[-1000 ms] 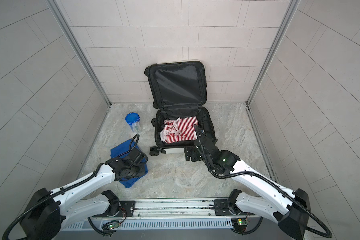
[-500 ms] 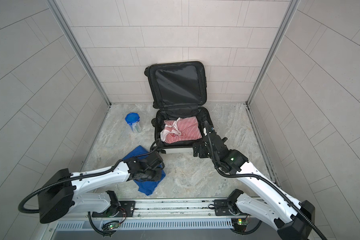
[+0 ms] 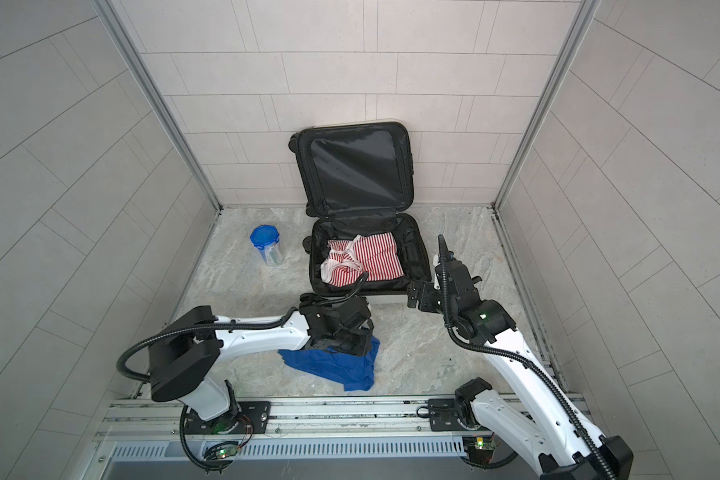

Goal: Pack the luggage

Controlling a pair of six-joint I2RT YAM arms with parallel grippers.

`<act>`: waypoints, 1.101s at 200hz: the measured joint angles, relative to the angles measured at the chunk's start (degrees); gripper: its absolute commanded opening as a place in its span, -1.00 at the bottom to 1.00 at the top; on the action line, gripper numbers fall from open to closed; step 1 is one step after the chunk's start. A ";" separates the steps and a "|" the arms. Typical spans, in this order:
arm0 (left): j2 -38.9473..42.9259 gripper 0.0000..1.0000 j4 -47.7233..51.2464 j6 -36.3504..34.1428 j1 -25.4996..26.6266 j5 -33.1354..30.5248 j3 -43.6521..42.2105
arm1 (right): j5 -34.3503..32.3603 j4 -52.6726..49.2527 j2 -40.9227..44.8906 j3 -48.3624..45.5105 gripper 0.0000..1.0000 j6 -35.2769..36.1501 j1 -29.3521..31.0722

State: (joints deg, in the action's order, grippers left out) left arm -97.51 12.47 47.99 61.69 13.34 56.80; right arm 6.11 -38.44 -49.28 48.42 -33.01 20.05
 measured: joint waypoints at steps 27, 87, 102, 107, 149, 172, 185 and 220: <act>-3.98 -0.99 -3.23 0.04 0.07 0.90 4.11 | 1.84 -1.44 0.76 -0.15 0.95 0.42 -2.12; -9.57 -0.08 -9.44 -0.04 0.17 1.97 10.36 | 3.91 -3.21 1.46 -0.15 0.96 1.20 -5.51; -9.86 0.12 -10.54 -0.70 0.22 1.86 10.97 | 4.09 -3.45 1.46 -0.15 0.96 1.25 -5.77; -9.86 0.16 -10.73 -0.63 0.20 1.75 11.13 | 4.11 -3.52 1.46 -0.15 0.96 1.25 -5.86; -7.89 0.23 -11.58 -2.80 0.22 0.11 9.94 | 4.09 -4.26 1.73 -0.15 0.97 1.20 -6.40; -2.34 0.23 -11.30 -4.13 0.22 -2.12 6.38 | 4.07 -4.50 2.12 -0.15 0.97 1.05 -6.60; 2.12 0.23 -10.47 -4.63 0.22 -3.85 4.17 | 4.07 -4.52 2.34 -0.15 0.97 0.98 -6.62; 14.51 0.23 -7.78 -6.78 0.22 -10.27 -1.09 | 4.09 -4.42 2.47 -0.17 0.97 0.85 -6.62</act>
State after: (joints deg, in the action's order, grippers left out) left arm -83.00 4.69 41.21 61.91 3.07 55.70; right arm 10.20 -42.85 -46.81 48.25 -32.16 13.43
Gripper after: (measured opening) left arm 0.614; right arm 0.985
